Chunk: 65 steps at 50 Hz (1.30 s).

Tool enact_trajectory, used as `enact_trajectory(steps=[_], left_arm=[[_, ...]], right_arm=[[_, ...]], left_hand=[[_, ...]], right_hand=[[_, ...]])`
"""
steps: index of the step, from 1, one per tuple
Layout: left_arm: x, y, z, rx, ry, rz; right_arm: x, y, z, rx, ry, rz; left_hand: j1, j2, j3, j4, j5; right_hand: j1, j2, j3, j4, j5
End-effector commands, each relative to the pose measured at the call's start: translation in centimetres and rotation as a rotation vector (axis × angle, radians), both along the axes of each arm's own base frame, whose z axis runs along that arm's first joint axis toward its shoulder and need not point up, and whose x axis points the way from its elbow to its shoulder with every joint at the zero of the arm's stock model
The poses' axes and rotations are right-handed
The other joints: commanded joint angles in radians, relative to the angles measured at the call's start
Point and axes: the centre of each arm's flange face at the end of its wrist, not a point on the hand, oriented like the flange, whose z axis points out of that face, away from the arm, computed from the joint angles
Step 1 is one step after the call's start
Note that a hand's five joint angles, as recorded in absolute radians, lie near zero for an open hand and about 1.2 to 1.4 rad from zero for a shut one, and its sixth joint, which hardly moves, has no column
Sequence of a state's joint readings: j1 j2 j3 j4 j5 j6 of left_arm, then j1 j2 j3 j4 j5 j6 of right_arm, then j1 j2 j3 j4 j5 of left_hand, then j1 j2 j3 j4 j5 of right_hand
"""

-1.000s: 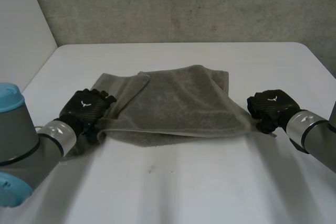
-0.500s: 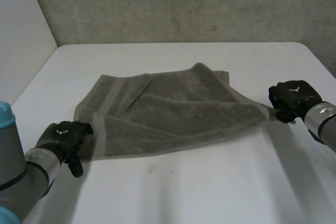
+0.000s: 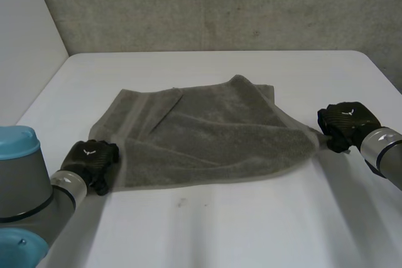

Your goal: Fold the towel.

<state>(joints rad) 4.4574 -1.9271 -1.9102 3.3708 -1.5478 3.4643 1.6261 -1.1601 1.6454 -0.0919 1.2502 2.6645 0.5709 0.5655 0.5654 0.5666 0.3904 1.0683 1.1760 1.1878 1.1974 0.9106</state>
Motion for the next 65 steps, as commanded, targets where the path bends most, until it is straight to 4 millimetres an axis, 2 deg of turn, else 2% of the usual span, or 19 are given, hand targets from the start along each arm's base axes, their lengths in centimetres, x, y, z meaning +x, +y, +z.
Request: enact_trajectory(steps=[1,18,23,30,35,37,41,43,54,57,59,60,62,63,64,65], left_arm=[[0.0,-0.4,-0.5,0.007,-0.003,0.003],[0.0,-0.7,-1.1,0.021,-0.005,0.005],[0.2,-1.5,-1.3,0.022,0.002,0.01],[0.2,-1.9,-1.5,0.028,0.012,-0.006],[0.2,-1.9,-1.5,0.028,0.012,-0.006],[0.2,-1.8,-1.1,0.017,0.014,-0.005],[0.2,-1.8,-0.5,0.0,0.016,-0.004],[0.1,-1.6,0.5,-0.028,0.023,-0.008],[-0.2,-0.7,2.1,-0.052,0.026,-0.022],[0.0,-0.1,2.7,-0.044,0.025,-0.023],[0.2,0.4,3.7,-0.036,0.021,-0.019],[0.2,0.4,3.7,-0.036,0.021,-0.019],[0.4,0.7,4.4,-0.035,0.021,-0.016],[0.6,1.1,5.3,-0.036,0.021,-0.01],[0.8,1.5,6.3,-0.041,0.022,-0.007],[0.8,1.5,6.3,-0.041,0.022,-0.007]], right_arm=[[0.0,0.0,-0.1,0.002,0.001,0.001],[0.0,0.0,-0.5,0.006,0.022,0.008],[0.0,0.0,-0.6,0.009,0.023,0.008],[0.0,0.1,-0.8,0.014,0.024,0.008],[0.0,0.1,-0.8,0.014,0.024,0.008],[0.0,0.1,-0.8,0.014,0.024,0.008],[0.0,0.1,-0.8,0.014,0.024,0.008],[0.0,0.1,-0.8,0.016,0.024,0.008],[-0.1,0.1,-0.1,0.006,0.026,0.008],[0.0,0.6,0.5,0.016,0.062,0.025],[-0.2,1.6,2.1,0.024,0.138,0.057],[-0.2,1.6,2.1,0.024,0.138,0.057],[-0.6,2.9,4.1,0.036,0.226,0.095],[-0.6,2.9,4.1,0.036,0.227,0.095],[-0.7,3.6,5.0,0.042,0.266,0.115],[-0.7,3.6,5.0,0.042,0.267,0.115]], left_hand=[[0.118,0.124,0.124,0.123,0.124],[0.127,0.132,0.133,0.131,0.133],[0.364,0.37,0.37,0.369,0.37],[0.385,0.391,0.391,0.39,0.391],[0.582,0.587,0.588,0.586,0.588],[0.719,0.725,0.725,0.724,0.725],[0.776,0.781,0.781,0.78,0.782],[0.825,0.83,0.831,0.829,0.831],[0.825,0.831,0.831,0.83,0.831],[0.825,0.831,0.831,0.83,0.831],[0.825,0.831,0.831,0.83,0.831],[0.825,0.831,0.831,0.83,0.831],[0.825,0.831,0.831,0.83,0.831],[0.825,0.831,0.831,0.83,0.831],[0.825,0.831,0.831,0.83,0.831],[0.825,0.831,0.831,0.83,0.831]], right_hand=[[0.328,0.22,0.208,0.199,0.311],[0.328,0.22,0.208,0.199,0.311],[0.328,0.22,0.208,0.199,0.311],[0.328,0.22,0.208,0.199,0.311],[0.328,0.22,0.208,0.199,0.311],[0.328,0.22,0.208,0.199,0.311],[0.328,0.22,0.208,0.199,0.311],[0.328,0.22,0.208,0.199,0.311],[0.328,0.22,0.208,0.199,0.311],[0.328,0.22,0.208,0.199,0.311],[0.328,0.22,0.208,0.199,0.311],[0.328,0.22,0.208,0.199,0.311],[0.328,0.22,0.208,0.199,0.311],[0.328,0.22,0.208,0.199,0.311],[0.328,0.22,0.208,0.199,0.311],[0.328,0.22,0.208,0.199,0.311]])
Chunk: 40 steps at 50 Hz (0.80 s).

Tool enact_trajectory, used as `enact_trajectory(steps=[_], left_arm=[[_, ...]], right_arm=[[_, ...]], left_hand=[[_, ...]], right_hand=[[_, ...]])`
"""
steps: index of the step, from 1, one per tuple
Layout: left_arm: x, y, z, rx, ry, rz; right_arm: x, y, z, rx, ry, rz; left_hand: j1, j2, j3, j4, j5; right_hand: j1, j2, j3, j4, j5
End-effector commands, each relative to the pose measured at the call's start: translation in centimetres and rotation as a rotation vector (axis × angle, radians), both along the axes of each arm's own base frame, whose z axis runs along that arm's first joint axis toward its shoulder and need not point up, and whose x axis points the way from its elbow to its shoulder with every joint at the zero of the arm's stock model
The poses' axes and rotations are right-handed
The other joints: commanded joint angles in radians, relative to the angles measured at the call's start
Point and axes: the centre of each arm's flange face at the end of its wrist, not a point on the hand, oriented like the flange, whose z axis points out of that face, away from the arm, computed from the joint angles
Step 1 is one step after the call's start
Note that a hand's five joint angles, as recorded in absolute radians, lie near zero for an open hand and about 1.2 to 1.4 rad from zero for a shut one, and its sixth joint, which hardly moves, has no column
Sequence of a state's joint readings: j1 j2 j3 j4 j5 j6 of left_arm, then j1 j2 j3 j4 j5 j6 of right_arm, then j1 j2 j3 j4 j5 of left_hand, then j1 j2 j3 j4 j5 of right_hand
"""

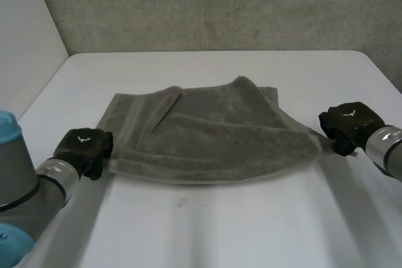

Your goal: Fold the towel.

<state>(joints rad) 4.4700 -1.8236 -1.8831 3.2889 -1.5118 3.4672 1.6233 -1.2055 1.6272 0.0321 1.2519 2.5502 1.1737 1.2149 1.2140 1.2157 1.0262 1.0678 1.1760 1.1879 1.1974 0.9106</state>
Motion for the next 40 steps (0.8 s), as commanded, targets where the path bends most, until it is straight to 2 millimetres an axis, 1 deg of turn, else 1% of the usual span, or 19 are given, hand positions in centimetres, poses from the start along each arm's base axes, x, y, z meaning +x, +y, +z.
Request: enact_trajectory(steps=[1,2,3,5,7,8,10,11,13,19,24,26,27,29,32,34,36,38,40], left_arm=[[0.9,2.0,4.0,0.001,-0.001,0.015],[1.1,2.6,4.8,0.002,-0.002,0.019],[1.1,2.6,4.9,0.002,-0.002,0.019],[1.4,3.2,5.7,0.002,-0.001,0.022],[1.8,4.6,7.4,0.007,-0.002,0.026],[1.8,4.6,7.4,0.007,-0.002,0.027],[2.1,5.8,8.8,0.0,-0.004,0.023],[2.1,5.8,8.8,0.0,-0.004,0.023],[2.2,6.5,10.0,-0.027,-0.003,0.016],[2.0,6.6,10.3,-0.039,0.001,0.007],[1.9,6.2,9.0,0.012,-0.01,0.009],[1.7,5.2,7.3,0.067,-0.022,0.008],[1.7,5.2,7.2,0.068,-0.022,0.008],[1.4,4.0,6.1,0.078,-0.024,0.005],[1.2,3.3,5.4,0.078,-0.023,0.005],[0.8,1.6,4.1,0.072,-0.025,0.005],[0.6,0.7,3.5,0.071,-0.025,0.007],[0.4,0.0,3.0,0.075,-0.028,0.005],[0.2,-0.6,2.3,0.086,-0.031,0.004]], right_arm=[[-0.6,3.3,4.7,0.021,0.2,0.092],[-0.7,4.2,5.8,0.012,0.229,0.106],[-0.7,4.2,5.8,0.012,0.229,0.106],[-1.4,5.5,7.9,-0.011,0.281,0.107],[-2.1,6.0,8.8,-0.019,0.309,0.099],[-2.1,6.0,8.8,-0.019,0.309,0.099],[-2.9,7.1,11.0,-0.064,0.342,0.089],[-2.9,7.1,11.0,-0.064,0.342,0.089],[-3.2,8.0,13.0,-0.142,0.368,0.072],[-3.1,8.4,14.3,-0.197,0.375,0.062],[-3.0,8.1,13.1,-0.15,0.383,0.073],[-3.1,6.8,10.8,-0.057,0.374,0.089],[-3.1,6.8,10.8,-0.057,0.374,0.089],[-3.2,5.2,8.6,0.009,0.365,0.1],[-3.3,4.4,7.7,0.022,0.365,0.096],[-3.5,3.0,6.2,0.034,0.377,0.072],[-3.6,2.2,5.5,0.039,0.39,0.059],[-3.2,1.6,4.6,0.041,0.402,0.056],[-1.9,0.8,3.2,0.03,0.423,0.068]], left_hand=[[0.223,0.181,0.182,0.181,0.196],[0.223,0.181,0.182,0.181,0.196],[0.223,0.181,0.182,0.181,0.196],[0.223,0.181,0.182,0.181,0.196],[0.223,0.181,0.182,0.181,0.196],[0.223,0.181,0.182,0.181,0.196],[0.223,0.181,0.182,0.181,0.196],[0.223,0.181,0.182,0.181,0.196],[0.223,0.181,0.182,0.181,0.196],[0.223,0.181,0.182,0.181,0.196],[0.223,0.181,0.182,0.181,0.196],[0.223,0.181,0.182,0.181,0.196],[0.223,0.181,0.182,0.181,0.196],[0.223,0.181,0.182,0.181,0.196],[0.223,0.181,0.182,0.181,0.196],[0.223,0.181,0.182,0.181,0.196],[0.223,0.181,0.182,0.181,0.196],[0.223,0.181,0.182,0.181,0.196],[0.223,0.181,0.182,0.181,0.196]], right_hand=[[0.328,0.22,0.208,0.199,0.311],[0.328,0.22,0.208,0.199,0.311],[0.328,0.22,0.208,0.199,0.311],[0.328,0.22,0.208,0.199,0.311],[0.328,0.22,0.208,0.199,0.311],[0.328,0.22,0.208,0.199,0.311],[0.328,0.22,0.208,0.199,0.311],[0.328,0.22,0.208,0.199,0.311],[0.328,0.22,0.208,0.199,0.311],[0.328,0.22,0.208,0.199,0.311],[0.328,0.22,0.208,0.199,0.311],[0.328,0.22,0.208,0.199,0.311],[0.328,0.22,0.208,0.199,0.311],[0.328,0.22,0.208,0.199,0.311],[0.328,0.22,0.208,0.199,0.311],[0.328,0.22,0.208,0.199,0.311],[0.328,0.22,0.208,0.199,0.311],[0.328,0.22,0.208,0.199,0.311],[0.328,0.22,0.208,0.199,0.311]])
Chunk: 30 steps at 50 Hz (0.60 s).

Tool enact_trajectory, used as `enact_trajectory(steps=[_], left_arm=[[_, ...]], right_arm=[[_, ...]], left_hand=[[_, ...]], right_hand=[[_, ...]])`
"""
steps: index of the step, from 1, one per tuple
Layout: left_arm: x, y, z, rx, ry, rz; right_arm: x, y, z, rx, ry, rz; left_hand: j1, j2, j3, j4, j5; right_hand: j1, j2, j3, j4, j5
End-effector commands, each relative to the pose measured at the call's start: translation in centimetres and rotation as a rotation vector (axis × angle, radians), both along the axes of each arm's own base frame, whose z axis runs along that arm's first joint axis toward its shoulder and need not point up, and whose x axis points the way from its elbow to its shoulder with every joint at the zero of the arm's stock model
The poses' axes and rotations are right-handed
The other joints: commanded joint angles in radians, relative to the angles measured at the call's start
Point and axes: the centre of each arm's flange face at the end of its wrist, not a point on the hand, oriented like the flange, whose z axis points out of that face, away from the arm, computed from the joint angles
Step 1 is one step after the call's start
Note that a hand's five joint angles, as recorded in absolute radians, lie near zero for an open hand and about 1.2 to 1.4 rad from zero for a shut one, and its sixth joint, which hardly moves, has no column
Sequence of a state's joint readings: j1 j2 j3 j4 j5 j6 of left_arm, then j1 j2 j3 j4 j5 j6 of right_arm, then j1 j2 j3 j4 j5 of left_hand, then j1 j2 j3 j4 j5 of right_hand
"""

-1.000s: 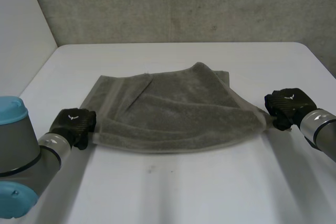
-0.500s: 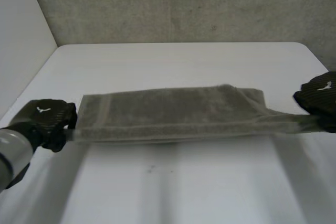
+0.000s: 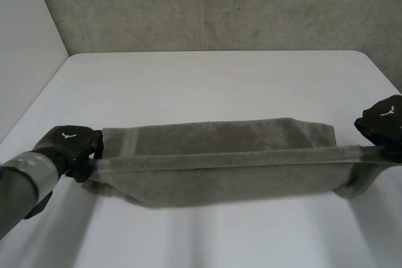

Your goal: Fold the towel.

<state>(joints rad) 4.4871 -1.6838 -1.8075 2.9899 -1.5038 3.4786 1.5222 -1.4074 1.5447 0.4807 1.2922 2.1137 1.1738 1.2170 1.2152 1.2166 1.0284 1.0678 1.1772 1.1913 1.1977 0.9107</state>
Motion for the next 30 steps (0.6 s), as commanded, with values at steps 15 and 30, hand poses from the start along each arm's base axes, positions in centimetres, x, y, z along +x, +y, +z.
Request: enact_trajectory(steps=[15,30], left_arm=[[-2.7,-9.9,-4.0,-0.14,0.031,-0.012],[-5.5,-15.1,13.1,-1.047,0.285,-0.037]], right_arm=[[5.0,-8.6,-6.7,-0.209,-0.055,0.0],[7.4,-12.1,12.9,-1.08,-0.528,-0.021]], left_hand=[[0.222,0.179,0.181,0.18,0.193],[0.222,0.179,0.181,0.18,0.193]], right_hand=[[0.328,0.219,0.205,0.199,0.311],[0.328,0.219,0.205,0.199,0.311]])
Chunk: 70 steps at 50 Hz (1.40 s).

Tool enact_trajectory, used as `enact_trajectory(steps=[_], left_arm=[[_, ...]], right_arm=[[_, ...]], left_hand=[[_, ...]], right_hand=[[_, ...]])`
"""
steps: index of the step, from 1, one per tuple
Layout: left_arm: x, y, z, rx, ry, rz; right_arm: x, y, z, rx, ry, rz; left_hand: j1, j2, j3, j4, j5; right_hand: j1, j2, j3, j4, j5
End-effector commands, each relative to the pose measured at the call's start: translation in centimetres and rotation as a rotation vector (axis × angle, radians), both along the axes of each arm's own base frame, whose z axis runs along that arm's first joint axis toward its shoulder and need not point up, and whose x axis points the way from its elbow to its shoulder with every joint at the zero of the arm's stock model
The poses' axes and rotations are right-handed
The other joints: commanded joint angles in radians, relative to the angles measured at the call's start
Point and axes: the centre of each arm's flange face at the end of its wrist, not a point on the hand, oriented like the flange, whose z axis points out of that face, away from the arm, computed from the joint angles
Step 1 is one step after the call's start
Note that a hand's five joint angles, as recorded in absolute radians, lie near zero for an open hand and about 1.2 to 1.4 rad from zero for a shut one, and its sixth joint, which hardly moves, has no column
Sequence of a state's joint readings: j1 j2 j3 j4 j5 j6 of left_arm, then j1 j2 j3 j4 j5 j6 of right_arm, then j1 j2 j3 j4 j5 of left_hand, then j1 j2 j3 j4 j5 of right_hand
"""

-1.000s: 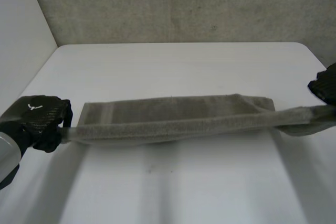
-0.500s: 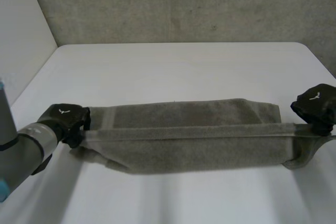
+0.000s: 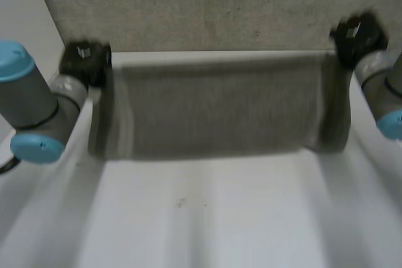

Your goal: Fold the towel.

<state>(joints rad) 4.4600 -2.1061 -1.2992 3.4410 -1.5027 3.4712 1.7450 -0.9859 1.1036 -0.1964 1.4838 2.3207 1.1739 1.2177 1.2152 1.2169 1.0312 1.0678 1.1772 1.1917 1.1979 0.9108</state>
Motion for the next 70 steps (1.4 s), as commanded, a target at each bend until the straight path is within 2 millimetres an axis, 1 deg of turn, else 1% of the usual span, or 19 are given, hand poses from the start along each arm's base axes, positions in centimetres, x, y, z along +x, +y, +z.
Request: enact_trajectory(steps=[1,5,8,10,11,13,15,16,18,19,21,23,26,32,37,45,52,61,70], left_arm=[[-1.0,0.0,12.3,-0.602,0.186,-0.02],[-1.3,0.8,11.9,-0.581,0.197,-0.04],[-1.3,1.1,9.7,-0.482,0.179,-0.046],[-1.3,1.4,7.0,-0.363,0.147,-0.047],[-1.3,1.4,7.0,-0.362,0.146,-0.047],[-1.1,1.7,5.6,-0.295,0.129,-0.041],[-0.5,2.3,1.8,-0.146,0.084,-0.031],[-0.5,2.3,1.8,-0.146,0.084,-0.031],[0.0,3.7,-1.6,-0.015,0.043,-0.027],[0.0,3.7,-1.6,-0.014,0.043,-0.027],[0.3,4.4,-3.0,0.04,0.027,-0.024],[0.8,6.0,-5.5,0.138,-0.004,-0.019],[1.4,7.8,-6.9,0.225,-0.027,-0.015],[2.5,10.8,-6.5,0.352,-0.063,-0.002],[3.8,15.4,-3.4,0.484,-0.104,0.002],[4.4,18.9,0.3,0.512,-0.112,-0.014],[4.0,16.2,0.4,0.438,-0.101,-0.004],[2.1,9.0,-3.7,0.384,-0.093,-0.002],[0.6,4.4,-6.2,0.326,-0.08,-0.008]], right_arm=[[0.0,1.7,12.9,-0.469,-0.359,0.085],[-0.2,2.0,11.9,-0.38,-0.363,0.086],[0.3,2.5,9.4,-0.225,-0.329,0.1],[0.6,3.0,6.7,-0.083,-0.288,0.114],[0.6,3.0,6.7,-0.083,-0.288,0.114],[0.5,3.5,4.0,0.041,-0.251,0.113],[0.4,4.0,2.6,0.096,-0.232,0.109],[0.4,4.0,2.6,0.097,-0.231,0.109],[0.3,4.9,-0.5,0.215,-0.184,0.1],[0.3,5.0,-0.5,0.215,-0.184,0.1],[0.0,6.0,-4.3,0.352,-0.11,0.087],[-0.1,6.6,-5.5,0.41,-0.071,0.086],[-0.8,7.8,-6.8,0.496,-0.002,0.075],[-2.9,9.6,-6.7,0.602,0.071,0.037],[-4.5,13.7,-3.0,0.682,0.161,0.035],[-5.0,16.7,1.6,0.612,0.218,0.067],[-4.7,15.0,2.4,0.535,0.201,0.086],[-3.6,7.3,-3.4,0.556,0.118,0.016],[-1.1,3.1,-6.5,0.446,0.053,0.005]], left_hand=[[0.222,0.179,0.181,0.179,0.19],[0.222,0.179,0.181,0.179,0.19],[0.222,0.179,0.181,0.179,0.19],[0.222,0.179,0.181,0.179,0.19],[0.222,0.179,0.181,0.179,0.19],[0.222,0.179,0.181,0.179,0.19],[0.222,0.179,0.181,0.179,0.19],[0.222,0.179,0.181,0.179,0.19],[0.222,0.179,0.181,0.179,0.19],[0.222,0.179,0.181,0.179,0.19],[0.222,0.179,0.181,0.179,0.19],[0.222,0.179,0.181,0.179,0.19],[0.222,0.179,0.181,0.179,0.19],[0.222,0.179,0.181,0.179,0.19],[0.222,0.179,0.181,0.179,0.19],[0.222,0.179,0.181,0.179,0.19],[0.222,0.179,0.181,0.179,0.19],[0.222,0.179,0.181,0.179,0.19],[0.222,0.179,0.181,0.179,0.19]], right_hand=[[0.328,0.219,0.205,0.198,0.311],[0.328,0.219,0.205,0.198,0.311],[0.328,0.219,0.205,0.198,0.311],[0.328,0.219,0.205,0.198,0.311],[0.328,0.219,0.205,0.198,0.311],[0.328,0.219,0.205,0.198,0.311],[0.328,0.219,0.205,0.198,0.311],[0.328,0.219,0.205,0.198,0.311],[0.328,0.219,0.205,0.198,0.311],[0.328,0.219,0.205,0.198,0.311],[0.328,0.219,0.205,0.198,0.311],[0.328,0.219,0.205,0.198,0.311],[0.328,0.219,0.205,0.198,0.311],[0.328,0.219,0.205,0.198,0.311],[0.328,0.219,0.205,0.198,0.311],[0.328,0.219,0.205,0.198,0.311],[0.328,0.219,0.205,0.198,0.311],[0.328,0.219,0.205,0.198,0.311],[0.328,0.219,0.205,0.198,0.311]])
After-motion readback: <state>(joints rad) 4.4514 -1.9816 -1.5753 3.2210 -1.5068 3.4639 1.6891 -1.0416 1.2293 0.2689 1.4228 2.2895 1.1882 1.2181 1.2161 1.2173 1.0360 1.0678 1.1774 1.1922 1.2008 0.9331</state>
